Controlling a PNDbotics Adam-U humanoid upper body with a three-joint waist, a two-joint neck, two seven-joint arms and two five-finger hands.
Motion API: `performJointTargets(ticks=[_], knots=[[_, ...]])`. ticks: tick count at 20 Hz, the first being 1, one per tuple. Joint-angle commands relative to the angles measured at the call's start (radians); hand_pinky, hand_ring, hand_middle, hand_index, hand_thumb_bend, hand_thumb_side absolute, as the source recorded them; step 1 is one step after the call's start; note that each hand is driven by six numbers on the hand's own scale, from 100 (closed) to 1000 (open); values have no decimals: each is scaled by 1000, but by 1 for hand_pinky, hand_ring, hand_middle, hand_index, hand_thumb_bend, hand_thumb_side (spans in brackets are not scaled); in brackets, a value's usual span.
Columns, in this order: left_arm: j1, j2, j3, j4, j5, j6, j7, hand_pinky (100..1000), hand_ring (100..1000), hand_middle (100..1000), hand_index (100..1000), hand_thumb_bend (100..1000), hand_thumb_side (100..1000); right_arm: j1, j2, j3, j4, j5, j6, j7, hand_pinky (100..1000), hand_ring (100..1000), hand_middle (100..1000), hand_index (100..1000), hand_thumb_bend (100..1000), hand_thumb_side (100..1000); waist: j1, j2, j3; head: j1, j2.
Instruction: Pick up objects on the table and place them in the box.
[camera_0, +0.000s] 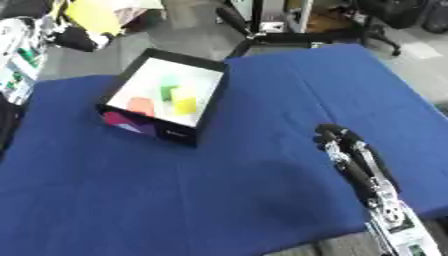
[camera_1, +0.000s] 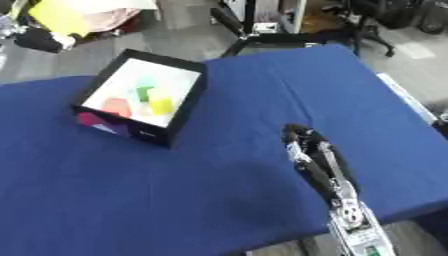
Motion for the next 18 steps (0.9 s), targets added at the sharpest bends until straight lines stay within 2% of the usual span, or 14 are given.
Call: performJointTargets(ticks=[1,4,8,9,10,12,13,14,16,18], knots=[[-27,-72,9,80,-53,-9,12,655,458,450,614,523,432,-14,-5,5,-9,-5,-1,6,796,774,759,800,100,612,-19,-16,-6,9,-2],[-19,-131,22,162,-89,-11,48,667,477,472,637,553,448,-18,-1,6,-9,-6,-1,8,796,774,759,800,100,612,-21,-13,-15,13,-2],[-13,-153,24,200,-120,-24,58,670,482,479,643,555,449,-19,1,5,-9,-6,-1,7,796,774,759,800,100,612,-22,-11,-17,13,-2],[-10,-153,24,203,-124,-24,59,707,557,564,724,688,530,-19,1,5,-9,-6,-1,8,797,774,759,800,100,613,-21,-11,-16,12,-2],[-3,-152,22,205,-131,-17,64,715,571,578,737,718,545,-19,0,6,-9,-6,-1,8,797,774,759,800,100,612,-21,-11,-15,11,-2],[4,-150,18,202,-139,-6,70,715,571,578,737,718,545,-19,0,6,-10,-6,-1,9,797,774,759,800,100,612,-20,-11,-14,10,-2],[6,-142,19,196,-137,-1,75,761,660,675,814,898,639,-19,0,4,-10,-5,-1,8,797,774,759,800,100,611,-20,-11,-11,9,-2],[10,-130,20,183,-131,4,77,797,718,734,849,934,697,-18,0,3,-10,-5,-1,7,797,774,759,800,100,611,-20,-12,-9,8,-2],[16,-104,15,154,-115,4,57,826,761,776,876,955,724,-17,-2,1,-10,-5,-1,5,797,774,759,800,100,611,-19,-12,-5,5,-2],[28,-69,18,101,-84,3,43,822,753,765,868,941,730,-16,-3,0,-10,-4,-2,4,797,774,759,800,100,611,-17,-13,0,3,-2]])
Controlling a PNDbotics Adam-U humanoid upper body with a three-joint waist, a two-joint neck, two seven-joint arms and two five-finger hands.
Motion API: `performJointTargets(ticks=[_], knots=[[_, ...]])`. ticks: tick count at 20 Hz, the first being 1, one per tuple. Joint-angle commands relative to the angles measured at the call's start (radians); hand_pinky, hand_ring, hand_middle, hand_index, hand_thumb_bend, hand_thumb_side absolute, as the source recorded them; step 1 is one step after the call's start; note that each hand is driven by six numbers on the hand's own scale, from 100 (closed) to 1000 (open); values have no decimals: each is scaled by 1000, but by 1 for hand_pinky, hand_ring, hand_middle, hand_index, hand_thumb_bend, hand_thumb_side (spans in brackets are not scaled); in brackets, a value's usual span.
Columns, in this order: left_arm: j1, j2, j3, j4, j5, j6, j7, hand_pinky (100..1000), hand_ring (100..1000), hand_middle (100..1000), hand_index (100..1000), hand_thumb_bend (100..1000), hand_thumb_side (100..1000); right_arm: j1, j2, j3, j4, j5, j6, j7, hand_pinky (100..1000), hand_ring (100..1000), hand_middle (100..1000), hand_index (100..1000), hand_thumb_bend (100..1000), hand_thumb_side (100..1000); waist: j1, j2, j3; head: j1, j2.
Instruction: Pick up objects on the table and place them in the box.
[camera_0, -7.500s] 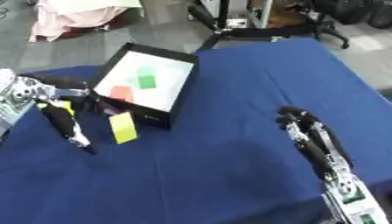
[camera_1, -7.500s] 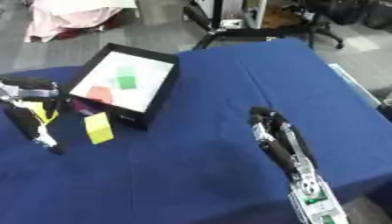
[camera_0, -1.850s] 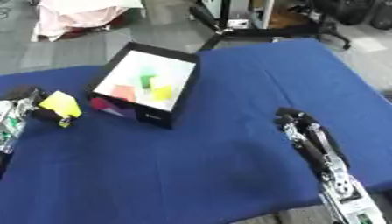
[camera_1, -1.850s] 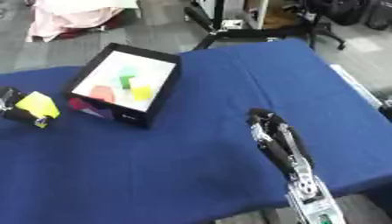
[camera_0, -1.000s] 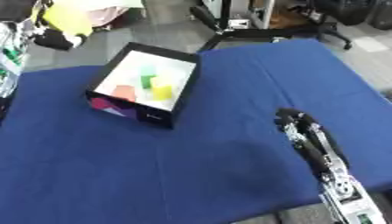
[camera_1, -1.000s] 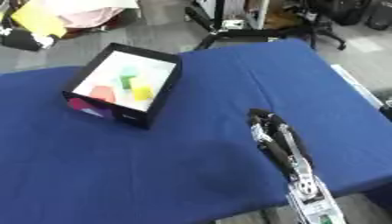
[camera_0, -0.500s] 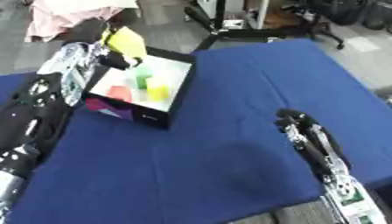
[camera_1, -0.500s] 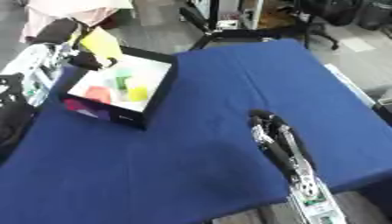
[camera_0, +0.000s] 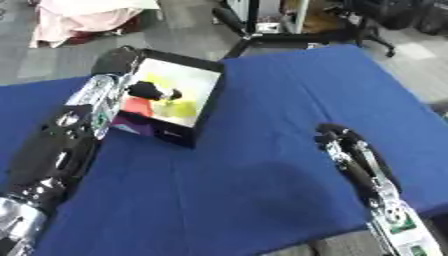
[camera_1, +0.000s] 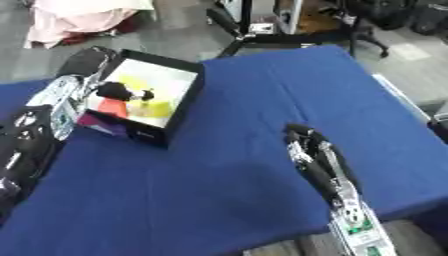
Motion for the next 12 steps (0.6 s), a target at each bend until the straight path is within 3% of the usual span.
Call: performJointTargets(ticks=[1,5,9,12], knots=[[-3,77,4,-110,55,3,-10,820,749,760,865,939,731,-7,-7,-6,-10,-4,-1,-4,797,774,759,800,100,611,-10,-13,4,-5,-2],[79,187,11,-393,260,23,37,787,675,671,807,867,719,-5,-11,-11,-10,-2,-1,-10,797,774,759,801,100,612,-5,-12,18,-2,-2],[247,306,51,-718,515,47,119,770,640,626,778,823,718,-3,-16,-13,-10,-1,-2,-12,797,774,759,801,100,614,0,-10,31,3,-2],[381,339,94,-882,676,70,209,756,619,605,766,810,718,-3,-17,-14,-11,-1,-2,-14,797,774,760,801,100,613,1,-8,37,11,-2]])
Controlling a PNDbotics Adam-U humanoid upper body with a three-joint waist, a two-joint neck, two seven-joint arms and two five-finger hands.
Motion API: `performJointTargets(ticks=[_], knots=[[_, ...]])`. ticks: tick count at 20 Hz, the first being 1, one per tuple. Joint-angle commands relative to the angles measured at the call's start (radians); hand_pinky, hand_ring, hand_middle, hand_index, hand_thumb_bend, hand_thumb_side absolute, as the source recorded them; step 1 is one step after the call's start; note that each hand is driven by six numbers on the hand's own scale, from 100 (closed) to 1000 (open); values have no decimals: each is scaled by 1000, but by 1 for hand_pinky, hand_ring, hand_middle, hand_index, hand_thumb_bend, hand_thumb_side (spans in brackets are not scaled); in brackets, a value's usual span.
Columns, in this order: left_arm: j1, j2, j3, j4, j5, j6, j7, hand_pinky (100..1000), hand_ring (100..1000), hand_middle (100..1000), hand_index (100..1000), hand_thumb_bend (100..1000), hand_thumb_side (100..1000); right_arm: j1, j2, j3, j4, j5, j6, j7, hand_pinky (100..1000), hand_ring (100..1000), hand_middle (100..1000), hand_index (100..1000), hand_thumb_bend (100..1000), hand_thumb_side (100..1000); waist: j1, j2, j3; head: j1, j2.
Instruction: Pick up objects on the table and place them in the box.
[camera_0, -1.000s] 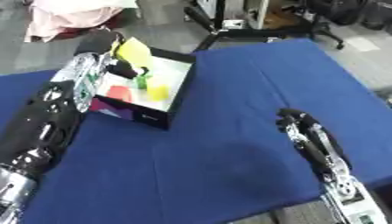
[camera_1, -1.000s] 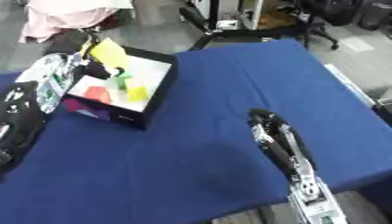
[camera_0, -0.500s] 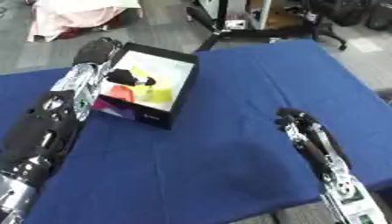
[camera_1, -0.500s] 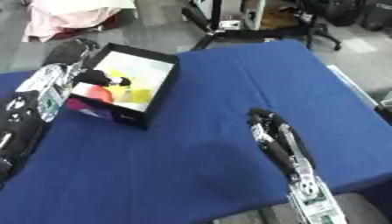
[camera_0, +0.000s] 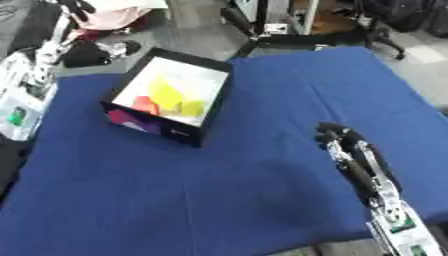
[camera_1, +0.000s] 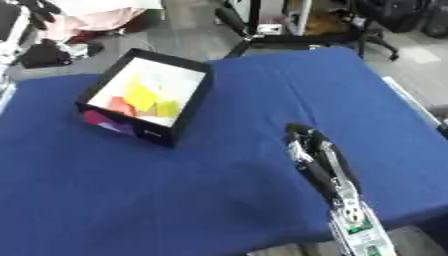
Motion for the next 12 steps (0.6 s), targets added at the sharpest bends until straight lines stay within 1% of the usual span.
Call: performJointTargets(ticks=[1,4,5,7,8,9,10,11,12], knots=[[48,60,41,-163,151,21,81,756,619,605,766,810,718,-9,-16,-7,-11,0,-2,-5,797,774,760,801,100,613,1,-8,0,9,-2],[67,68,40,-193,194,34,106,756,619,605,766,810,718,-9,-16,-7,-12,0,-2,-4,797,774,760,801,100,613,2,-8,0,10,-2],[74,63,46,-189,201,39,112,731,583,565,733,759,733,-13,-15,-11,-14,-1,-3,-8,797,775,761,804,100,612,-4,-2,6,30,-2],[113,26,84,-173,228,62,137,730,583,564,731,752,738,-30,-11,-27,-21,-3,-5,-23,797,775,763,806,100,620,-15,14,30,57,-2],[137,2,107,-177,243,67,152,730,583,564,731,752,738,-35,-11,-30,-23,-3,-4,-29,797,775,763,806,100,620,-16,17,34,66,-2],[160,-21,130,-183,257,63,166,730,583,564,729,747,743,-37,-11,-32,-25,-4,-4,-34,796,774,763,806,100,646,-17,19,35,76,-2],[186,-46,156,-190,273,54,182,730,583,564,729,747,743,-39,-11,-34,-26,-6,-4,-41,796,774,763,806,100,646,-17,21,35,86,-2],[210,-71,180,-197,288,42,197,728,578,559,725,737,745,-39,-11,-35,-27,-8,-5,-46,796,774,764,807,100,673,-16,22,33,98,-2],[236,-97,200,-207,304,27,213,727,577,558,725,735,745,-39,-12,-35,-27,-10,-5,-51,796,774,764,807,100,677,-15,22,30,107,-2]])
